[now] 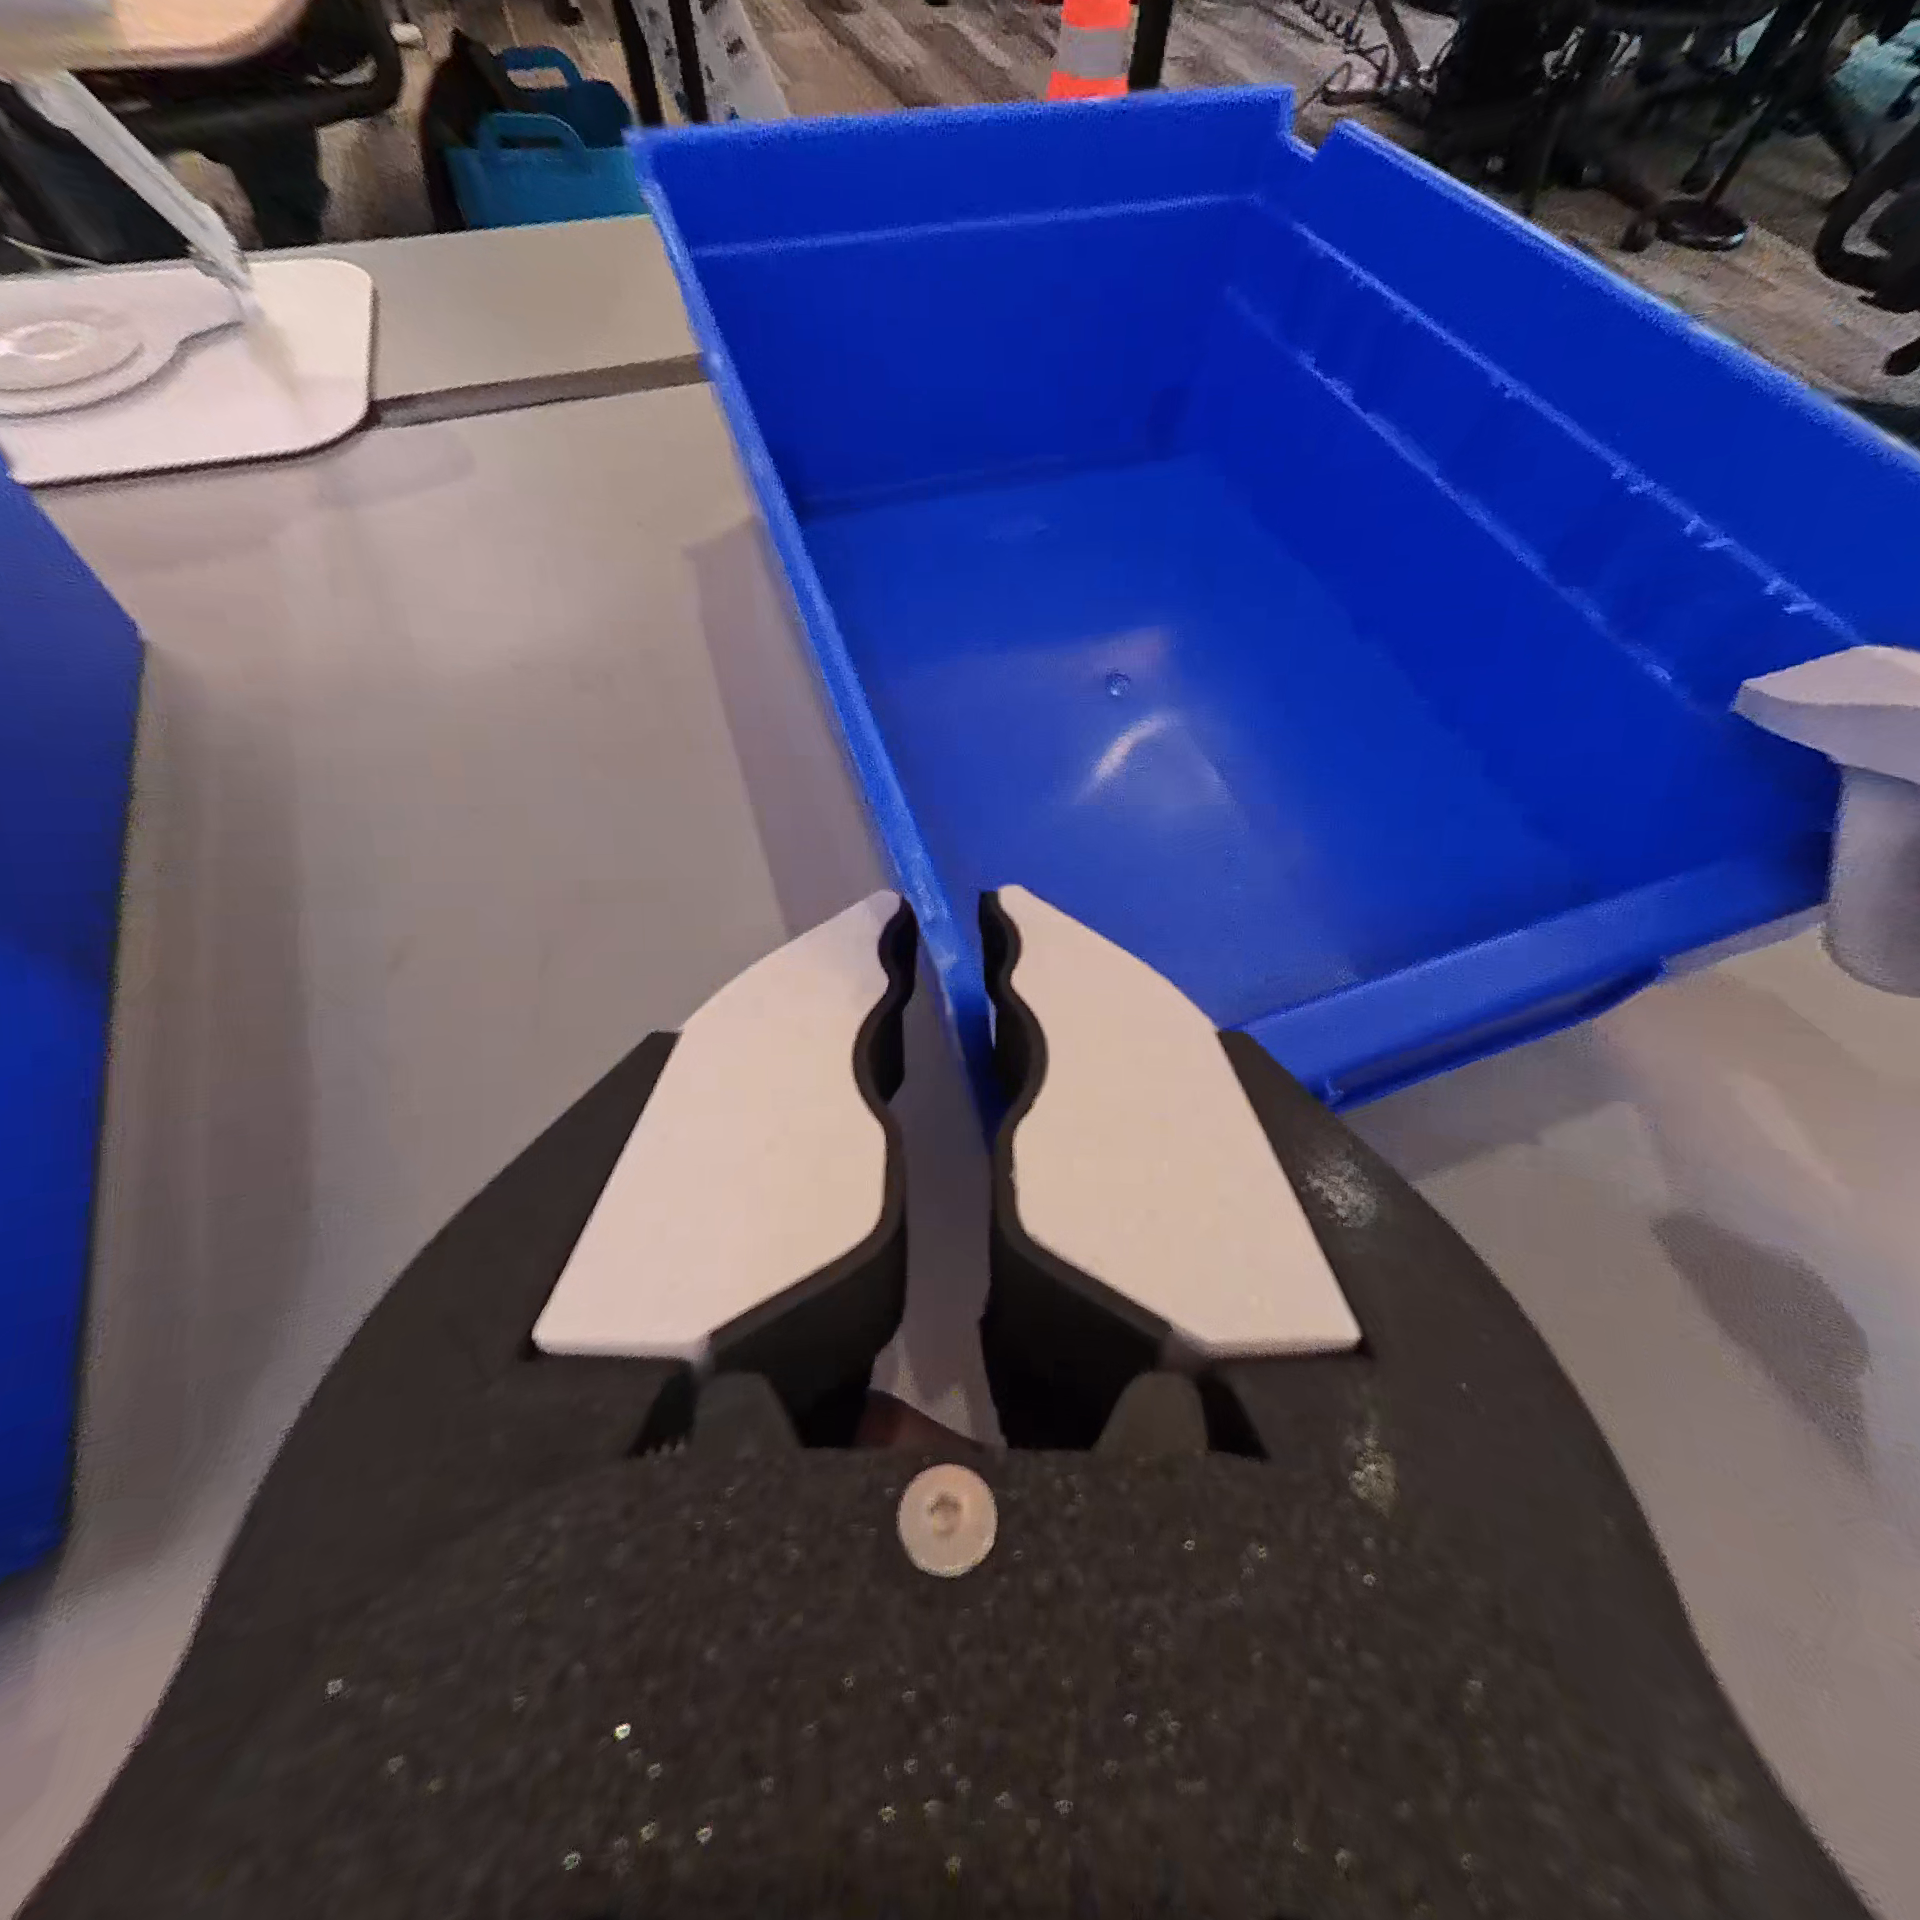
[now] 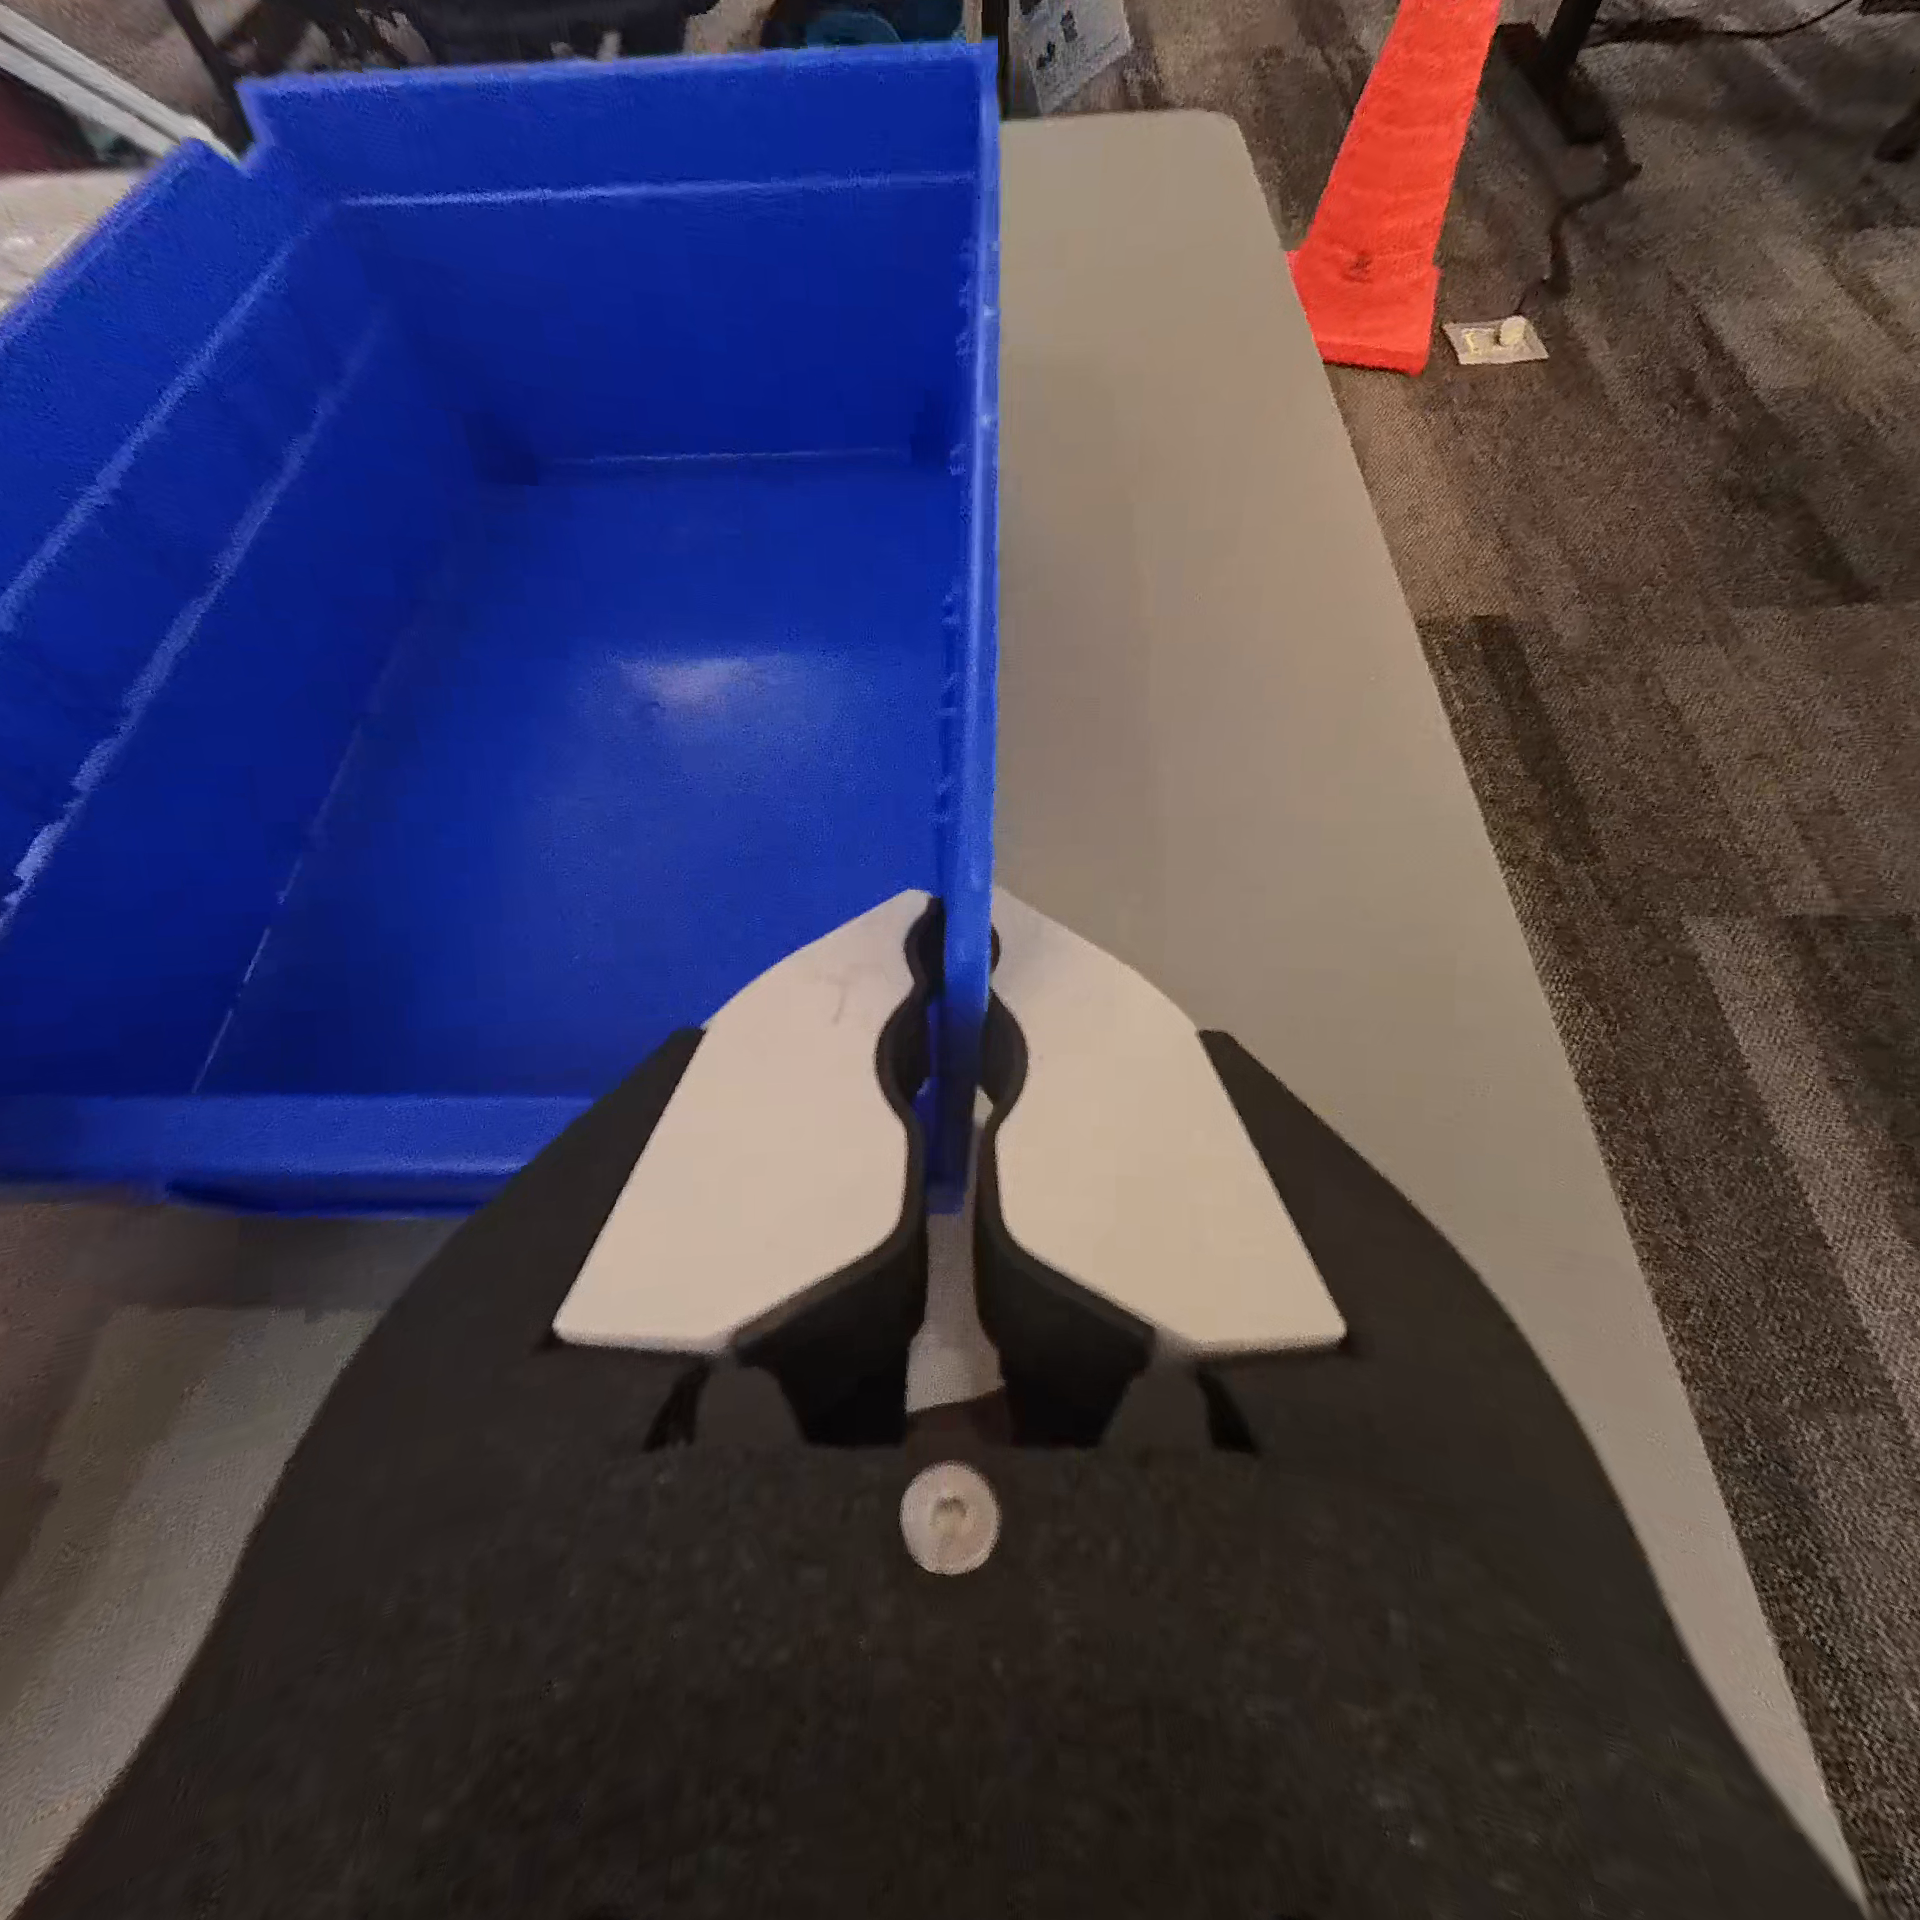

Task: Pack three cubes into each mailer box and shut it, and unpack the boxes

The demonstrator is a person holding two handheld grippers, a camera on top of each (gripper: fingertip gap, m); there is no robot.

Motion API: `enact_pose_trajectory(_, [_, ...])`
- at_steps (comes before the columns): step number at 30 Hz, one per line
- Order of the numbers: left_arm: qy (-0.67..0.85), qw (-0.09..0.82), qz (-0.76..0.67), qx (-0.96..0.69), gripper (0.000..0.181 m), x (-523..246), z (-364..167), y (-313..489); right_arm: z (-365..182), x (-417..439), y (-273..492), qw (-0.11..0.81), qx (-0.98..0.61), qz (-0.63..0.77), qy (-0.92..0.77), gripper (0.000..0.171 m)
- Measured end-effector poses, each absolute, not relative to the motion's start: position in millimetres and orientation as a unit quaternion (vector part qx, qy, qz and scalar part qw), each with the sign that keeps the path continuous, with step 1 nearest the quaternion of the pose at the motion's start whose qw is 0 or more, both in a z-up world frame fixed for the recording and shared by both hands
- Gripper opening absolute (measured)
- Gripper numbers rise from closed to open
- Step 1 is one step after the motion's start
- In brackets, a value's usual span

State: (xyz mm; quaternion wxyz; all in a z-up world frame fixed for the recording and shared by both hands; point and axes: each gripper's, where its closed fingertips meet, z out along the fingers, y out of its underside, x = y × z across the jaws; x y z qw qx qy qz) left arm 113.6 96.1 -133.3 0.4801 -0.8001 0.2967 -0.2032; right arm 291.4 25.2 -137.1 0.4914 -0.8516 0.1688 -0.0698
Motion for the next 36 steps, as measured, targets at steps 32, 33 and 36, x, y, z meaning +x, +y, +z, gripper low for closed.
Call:
enact_pose_trajectory(32, [0.24,0.438,-0.17,-0.85,0.007,-241,-138,244,-151,-78,175,0.432,-0.893,0.041,0.117,0.022])
enact_pose_trajectory(33, [0.24,0.445,-0.154,-0.849,0.004,-247,-137,248,-149,-79,177,0.435,-0.892,0.031,0.122,0.014])
enact_pose_trajectory(36, [0.234,0.465,-0.131,-0.844,0.004,-273,-128,255,-143,-97,190,0.447,-0.886,0.008,0.12,0.005])
